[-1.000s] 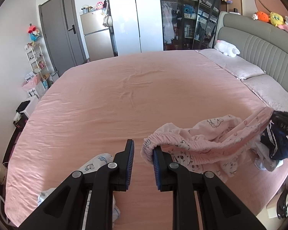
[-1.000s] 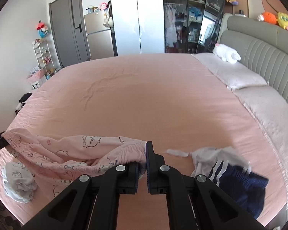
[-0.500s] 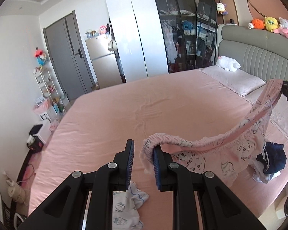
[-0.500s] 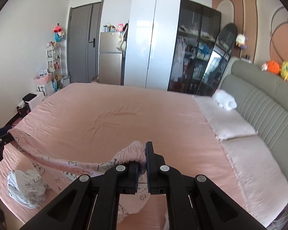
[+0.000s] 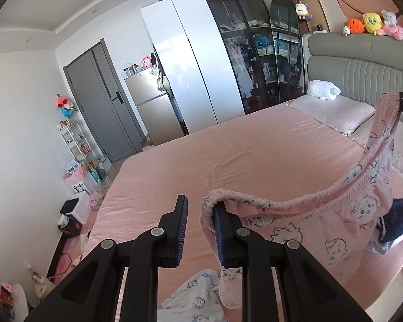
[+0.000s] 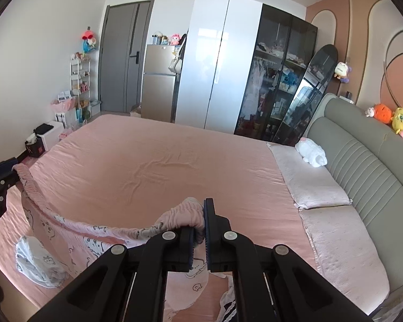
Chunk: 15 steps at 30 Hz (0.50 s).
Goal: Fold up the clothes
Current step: 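Raise the pink garment with both grippers and stretch it out above the bed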
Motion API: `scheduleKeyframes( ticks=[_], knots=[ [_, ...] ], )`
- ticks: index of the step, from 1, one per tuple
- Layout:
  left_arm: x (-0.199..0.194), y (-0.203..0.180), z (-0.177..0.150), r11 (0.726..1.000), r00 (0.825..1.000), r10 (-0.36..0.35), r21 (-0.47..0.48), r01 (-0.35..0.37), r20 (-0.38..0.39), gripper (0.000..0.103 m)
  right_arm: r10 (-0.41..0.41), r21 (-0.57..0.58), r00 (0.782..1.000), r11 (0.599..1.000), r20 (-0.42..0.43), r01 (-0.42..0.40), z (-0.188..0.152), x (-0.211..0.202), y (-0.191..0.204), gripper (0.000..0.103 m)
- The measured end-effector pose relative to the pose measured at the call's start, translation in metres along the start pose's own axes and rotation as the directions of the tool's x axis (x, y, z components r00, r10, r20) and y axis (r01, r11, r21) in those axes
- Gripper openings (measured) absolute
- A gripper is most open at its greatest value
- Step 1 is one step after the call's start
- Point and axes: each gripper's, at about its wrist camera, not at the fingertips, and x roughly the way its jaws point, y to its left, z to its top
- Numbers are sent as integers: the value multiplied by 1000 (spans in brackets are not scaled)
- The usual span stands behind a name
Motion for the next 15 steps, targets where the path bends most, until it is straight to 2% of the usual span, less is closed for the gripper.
scheduleKeyframes(
  ticks=[5,8,10,12,15],
  knots=[
    [43,2,8,998,994,-55,-33,52,-93,17,22,51,996,999,-88,-17,6,42,-9,3],
    [66,-1,16,999,991,-42,-28,39,-130,17,34,99,990,995,-138,-21,10,71,-16,3],
    [74,0,28,999,992,-27,-24,25,-127,17,41,129,985,991,-167,-19,14,88,-19,3],
    [82,1,41,1000,992,-13,-19,10,-124,17,16,127,986,992,-168,6,23,101,-21,3],
    [94,3,59,1000,993,10,-12,-11,-118,17,-38,111,994,993,-99,49,50,107,-24,3]
  ],
)
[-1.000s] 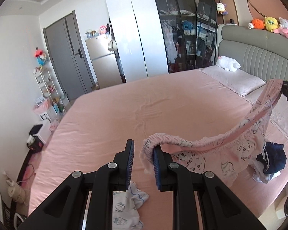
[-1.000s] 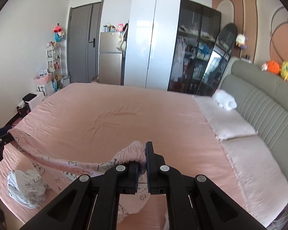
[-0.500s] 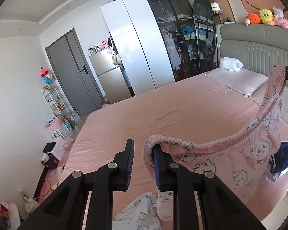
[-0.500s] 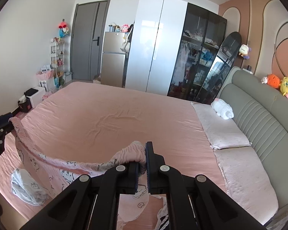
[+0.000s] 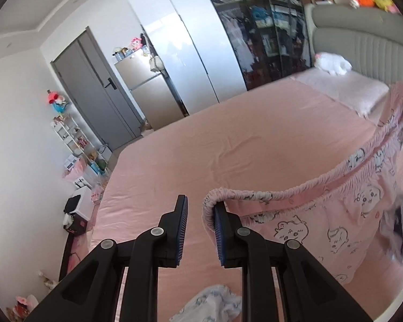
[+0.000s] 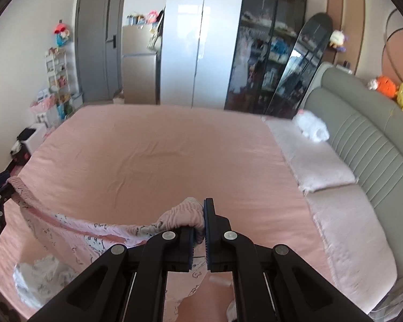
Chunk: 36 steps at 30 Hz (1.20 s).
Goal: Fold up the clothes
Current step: 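Raise the pink garment with both grippers and stretch it out above the bed, then lay the stretched pink garment flat on the bed with both grippers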
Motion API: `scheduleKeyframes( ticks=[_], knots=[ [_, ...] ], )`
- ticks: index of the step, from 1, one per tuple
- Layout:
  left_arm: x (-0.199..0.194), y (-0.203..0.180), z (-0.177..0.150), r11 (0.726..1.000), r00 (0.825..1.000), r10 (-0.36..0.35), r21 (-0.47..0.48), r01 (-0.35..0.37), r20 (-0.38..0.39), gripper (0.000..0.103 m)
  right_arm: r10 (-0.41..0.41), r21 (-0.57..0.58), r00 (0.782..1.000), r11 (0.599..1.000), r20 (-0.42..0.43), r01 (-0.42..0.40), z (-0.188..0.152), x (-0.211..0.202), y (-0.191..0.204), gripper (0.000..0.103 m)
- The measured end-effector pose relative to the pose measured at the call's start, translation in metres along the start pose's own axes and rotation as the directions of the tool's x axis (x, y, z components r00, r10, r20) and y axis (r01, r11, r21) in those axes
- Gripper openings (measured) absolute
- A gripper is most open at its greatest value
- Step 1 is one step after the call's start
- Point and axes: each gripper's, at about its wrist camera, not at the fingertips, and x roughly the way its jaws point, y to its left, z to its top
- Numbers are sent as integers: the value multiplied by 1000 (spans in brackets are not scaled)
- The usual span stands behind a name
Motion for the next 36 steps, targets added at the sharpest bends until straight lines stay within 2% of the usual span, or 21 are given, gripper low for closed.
scheduleKeyframes(
  ticks=[2,6,10,13,16,18,21,24,27,29,31,34,36],
  knots=[
    [-2,18,22,996,1000,-8,-88,11,30,17,5,54,998,998,57,-9,23,-6,-6,3],
    [-19,57,53,961,987,-20,-270,63,161,19,40,135,980,989,196,-68,62,-24,-19,3],
    [-4,56,39,965,986,-44,-250,83,159,19,71,63,977,994,199,-85,44,-15,-6,3],
    [22,35,-7,978,992,-83,-186,99,93,19,94,8,976,995,198,-98,30,-9,4,3],
    [48,12,-61,987,993,-116,-110,116,8,19,156,-30,985,988,77,-154,-35,27,19,3],
    [65,-4,-105,987,987,-147,-76,142,-65,19,189,-40,982,981,-16,-189,-82,53,25,3],
    [74,-28,-160,983,973,-183,-17,183,-139,19,234,-34,963,970,-133,-241,-151,84,29,3],
    [76,-50,-201,970,951,-229,27,240,-207,19,280,36,935,960,-218,-279,-209,105,23,3],
    [72,-71,-233,958,936,-252,77,278,-248,19,325,93,899,946,-295,-311,-247,117,17,3],
    [67,-81,-249,952,936,-251,112,285,-247,19,351,112,877,936,-330,-332,-268,121,14,4],
    [64,-88,-255,949,939,-245,139,284,-243,19,339,51,881,938,-329,-342,-278,116,21,4],
    [57,-90,-264,940,932,-268,148,309,-244,19,309,-58,896,937,-319,-344,-292,108,31,4],
    [52,-92,-269,934,929,-278,155,321,-246,19,313,-84,893,931,-324,-357,-299,108,34,4]
  ],
)
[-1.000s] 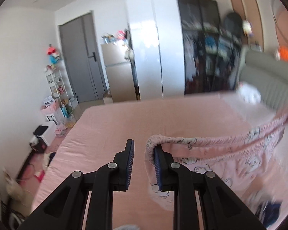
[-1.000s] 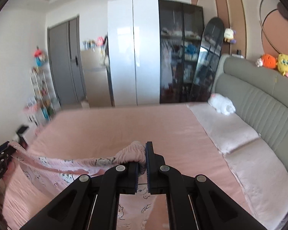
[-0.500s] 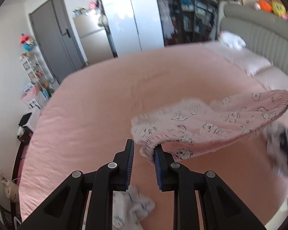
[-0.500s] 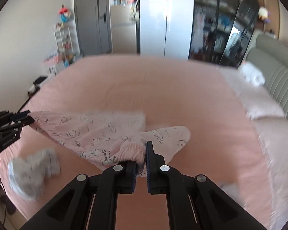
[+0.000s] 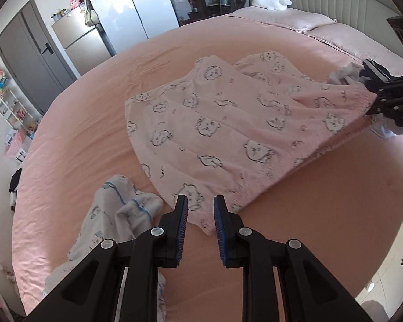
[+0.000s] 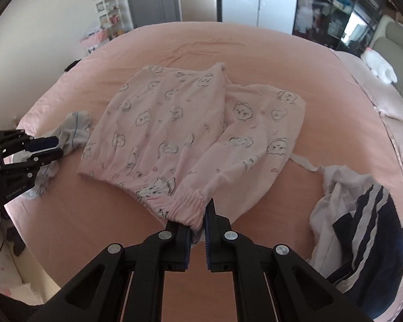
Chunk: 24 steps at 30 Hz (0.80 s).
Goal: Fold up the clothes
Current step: 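Lay the stretched pink garment flat on the bed with both grippers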
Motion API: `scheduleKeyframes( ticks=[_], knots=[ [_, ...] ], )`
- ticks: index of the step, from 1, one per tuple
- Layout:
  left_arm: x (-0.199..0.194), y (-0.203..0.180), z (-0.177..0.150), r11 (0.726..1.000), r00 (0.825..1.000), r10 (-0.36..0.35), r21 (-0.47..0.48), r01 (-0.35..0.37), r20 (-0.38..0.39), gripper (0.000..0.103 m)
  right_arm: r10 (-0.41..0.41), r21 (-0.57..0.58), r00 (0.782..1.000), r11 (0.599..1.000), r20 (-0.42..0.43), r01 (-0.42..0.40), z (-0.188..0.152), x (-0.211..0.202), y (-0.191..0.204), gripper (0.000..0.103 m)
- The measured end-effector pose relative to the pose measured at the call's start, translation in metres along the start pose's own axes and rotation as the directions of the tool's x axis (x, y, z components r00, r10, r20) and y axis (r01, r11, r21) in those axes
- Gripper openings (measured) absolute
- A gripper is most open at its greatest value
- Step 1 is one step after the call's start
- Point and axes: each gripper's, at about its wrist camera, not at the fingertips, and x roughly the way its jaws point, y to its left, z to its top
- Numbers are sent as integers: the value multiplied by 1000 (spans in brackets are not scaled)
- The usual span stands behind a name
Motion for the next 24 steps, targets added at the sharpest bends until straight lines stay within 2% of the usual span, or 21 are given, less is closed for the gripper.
scheduleKeyframes(
  ticks=[3,7,8,10,12,13,18,24],
  knots=[
    [5,-3,-10,1000,1000,-13,9,13,-26,19,1,-24,1000,1000,-20,-1,-8,5,3,4],
    [18,-2,-16,1000,999,-17,13,18,-39,19,-37,-70,999,997,-32,35,-17,8,5,4],
    [22,-4,-16,1000,999,-8,26,10,-46,23,-34,-58,999,998,-33,32,-18,8,2,4],
    [27,-7,-16,998,999,9,55,-6,-45,37,-18,-26,999,1000,-37,18,-17,6,-3,4],
    [31,-9,-17,996,999,27,84,-23,-43,64,-24,-21,999,1000,-35,23,-19,3,-4,4],
    [34,-11,-17,995,998,36,99,-32,-43,67,-33,-22,999,999,-31,32,-19,2,-5,4],
    [46,-16,-19,983,996,84,168,-77,-39,67,-45,-41,998,998,-41,43,-21,5,-3,4],
    [64,-18,-9,973,989,138,195,-124,-59,67,-52,-48,998,998,-42,50,-21,4,1,4]
  ],
)
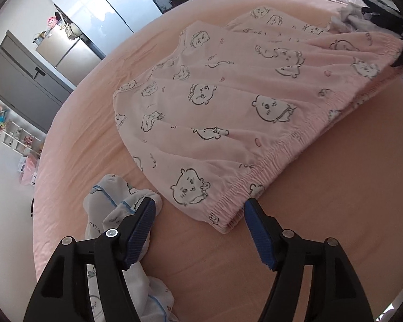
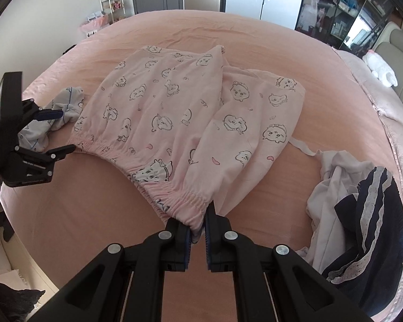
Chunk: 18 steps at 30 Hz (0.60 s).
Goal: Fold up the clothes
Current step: 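Lay the stretched pink garment flat on the bed with both grippers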
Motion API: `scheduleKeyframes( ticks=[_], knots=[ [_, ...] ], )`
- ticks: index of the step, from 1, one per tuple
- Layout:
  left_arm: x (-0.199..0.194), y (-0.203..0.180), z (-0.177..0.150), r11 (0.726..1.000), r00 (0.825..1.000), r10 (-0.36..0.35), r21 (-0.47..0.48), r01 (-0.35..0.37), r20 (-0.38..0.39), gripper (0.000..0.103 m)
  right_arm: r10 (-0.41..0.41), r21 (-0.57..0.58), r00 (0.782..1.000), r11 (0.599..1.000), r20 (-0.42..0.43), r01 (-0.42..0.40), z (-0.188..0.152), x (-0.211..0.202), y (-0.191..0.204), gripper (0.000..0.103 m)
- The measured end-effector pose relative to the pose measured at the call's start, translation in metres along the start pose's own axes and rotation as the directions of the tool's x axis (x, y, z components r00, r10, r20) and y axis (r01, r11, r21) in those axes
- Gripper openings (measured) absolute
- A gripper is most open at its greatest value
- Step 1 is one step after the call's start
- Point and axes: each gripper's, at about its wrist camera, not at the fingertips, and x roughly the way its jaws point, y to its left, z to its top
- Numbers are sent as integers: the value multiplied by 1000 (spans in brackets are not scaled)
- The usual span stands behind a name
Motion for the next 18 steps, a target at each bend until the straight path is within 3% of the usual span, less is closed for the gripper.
scheduleKeyframes(
  ticks=[9,13,14,15,17,18],
  knots=[
    [17,-12,21,997,998,59,45,-58,-24,67,1,11,1000,1000,-12,0,4,1,1,4],
    [18,-22,22,989,995,102,103,-102,6,66,-7,10,1000,1000,-16,7,4,2,1,4],
    [17,-23,22,988,994,106,108,-107,12,63,-7,12,1000,1000,-20,7,3,3,1,4],
    [16,-25,21,989,995,98,111,-98,14,42,-8,13,1000,1000,-25,8,2,4,0,4],
    [14,-28,20,990,998,69,123,-69,6,22,-12,14,999,1000,-34,12,-1,7,0,4],
    [14,-31,19,989,998,71,132,-70,-1,19,-11,19,999,1000,-41,12,-2,9,-1,4]
  ],
)
